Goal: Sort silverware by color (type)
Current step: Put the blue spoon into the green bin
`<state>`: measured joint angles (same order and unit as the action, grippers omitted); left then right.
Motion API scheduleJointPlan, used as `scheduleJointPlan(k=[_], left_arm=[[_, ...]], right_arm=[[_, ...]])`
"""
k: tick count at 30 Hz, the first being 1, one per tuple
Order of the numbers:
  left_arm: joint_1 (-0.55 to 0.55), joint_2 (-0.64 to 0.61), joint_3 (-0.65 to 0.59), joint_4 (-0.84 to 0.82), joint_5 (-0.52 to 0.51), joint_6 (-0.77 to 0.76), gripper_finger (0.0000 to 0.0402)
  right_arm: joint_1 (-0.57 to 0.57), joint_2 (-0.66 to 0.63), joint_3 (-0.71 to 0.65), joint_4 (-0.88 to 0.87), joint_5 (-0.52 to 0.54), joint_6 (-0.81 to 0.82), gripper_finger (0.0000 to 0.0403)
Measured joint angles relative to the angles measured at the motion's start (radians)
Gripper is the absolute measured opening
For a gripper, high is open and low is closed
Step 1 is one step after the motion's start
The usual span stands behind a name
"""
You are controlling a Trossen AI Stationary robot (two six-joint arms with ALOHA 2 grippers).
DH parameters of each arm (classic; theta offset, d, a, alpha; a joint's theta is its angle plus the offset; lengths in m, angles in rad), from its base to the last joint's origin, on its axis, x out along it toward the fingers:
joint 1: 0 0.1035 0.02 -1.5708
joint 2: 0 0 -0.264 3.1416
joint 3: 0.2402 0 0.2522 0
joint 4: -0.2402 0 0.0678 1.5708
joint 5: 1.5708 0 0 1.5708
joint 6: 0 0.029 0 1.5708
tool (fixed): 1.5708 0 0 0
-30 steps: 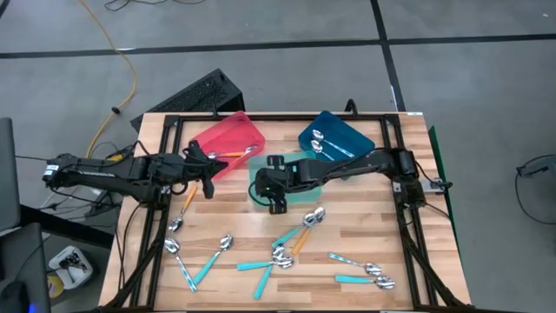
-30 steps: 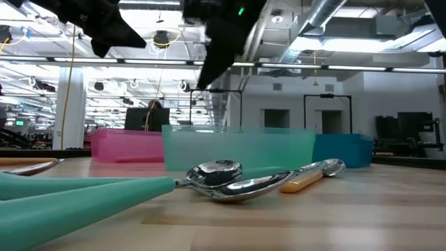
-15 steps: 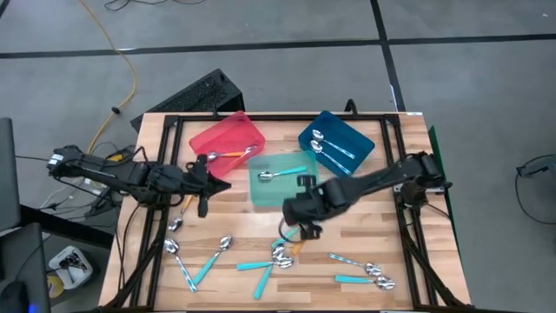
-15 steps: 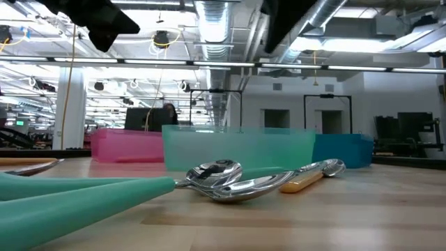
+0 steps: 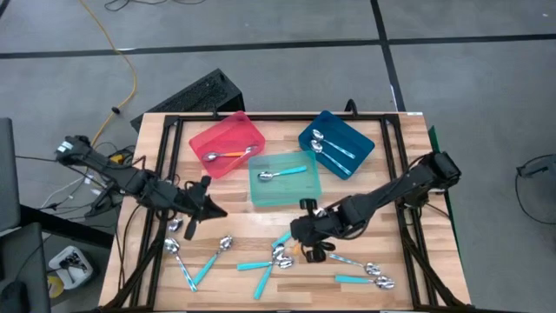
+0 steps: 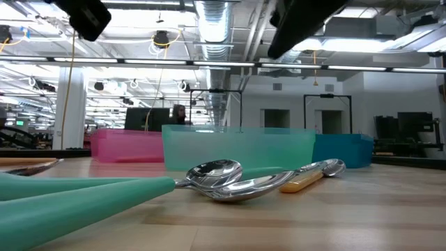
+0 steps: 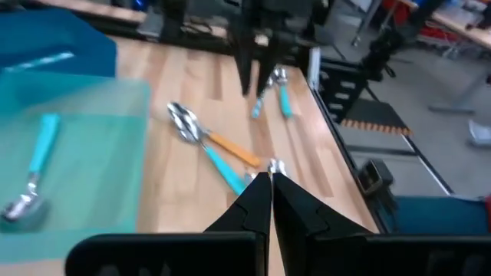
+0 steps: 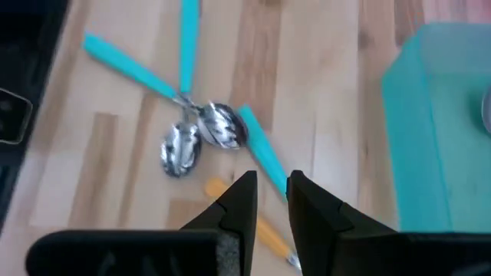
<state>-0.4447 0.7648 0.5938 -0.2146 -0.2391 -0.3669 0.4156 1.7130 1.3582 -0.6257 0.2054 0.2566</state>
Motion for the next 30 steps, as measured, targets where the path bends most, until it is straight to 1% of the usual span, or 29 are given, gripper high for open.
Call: scheduleJointPlan(k=[3, 6, 8, 11, 13, 18, 21, 24, 27, 30], left_arm=[[-0.037, 0.034, 0.024, -0.038, -0.031, -0.047, 0.0], [-0.065, 0.093, 0.089, -0.139, -0.06, -0.116, 0.0], [-0.085, 0.138, 0.143, -0.239, -0.071, -0.173, 0.0], [-0.115, 0.211, 0.212, -0.367, -0.069, -0.287, 0.0], [-0.139, 0.253, 0.241, -0.426, -0.047, -0.359, 0.0], [-0.191, 0.327, 0.255, -0.43, 0.033, -0.478, 0.0], [-0.206, 0.359, 0.255, -0.436, 0.078, -0.536, 0.0], [-0.212, 0.367, 0.255, -0.434, 0.113, -0.543, 0.0005], [-0.214, 0.367, 0.255, -0.447, 0.123, -0.536, 0.0015], [-0.23, 0.367, 0.255, -0.52, 0.122, -0.528, 0.0028]], right_arm=[[0.016, -0.023, -0.002, -0.015, 0.011, 0.023, 0.0097], [0.031, -0.046, -0.001, -0.077, 0.023, 0.085, 0.0097], [0.036, -0.048, 0.0, -0.102, 0.028, 0.141, 0.0097], [0.052, -0.043, -0.002, -0.138, 0.028, 0.218, 0.0097], [0.061, -0.039, 0.0, -0.145, 0.029, 0.254, 0.0097], [0.071, -0.039, -0.001, -0.175, 0.078, 0.34, 0.0101], [0.077, -0.039, -0.001, -0.18, 0.089, 0.345, 0.011], [0.082, -0.039, -0.001, -0.18, 0.092, 0.341, 0.0123], [0.083, -0.039, -0.001, -0.178, 0.091, 0.338, 0.0137], [0.082, -0.039, -0.001, -0.179, 0.091, 0.318, 0.0151]])
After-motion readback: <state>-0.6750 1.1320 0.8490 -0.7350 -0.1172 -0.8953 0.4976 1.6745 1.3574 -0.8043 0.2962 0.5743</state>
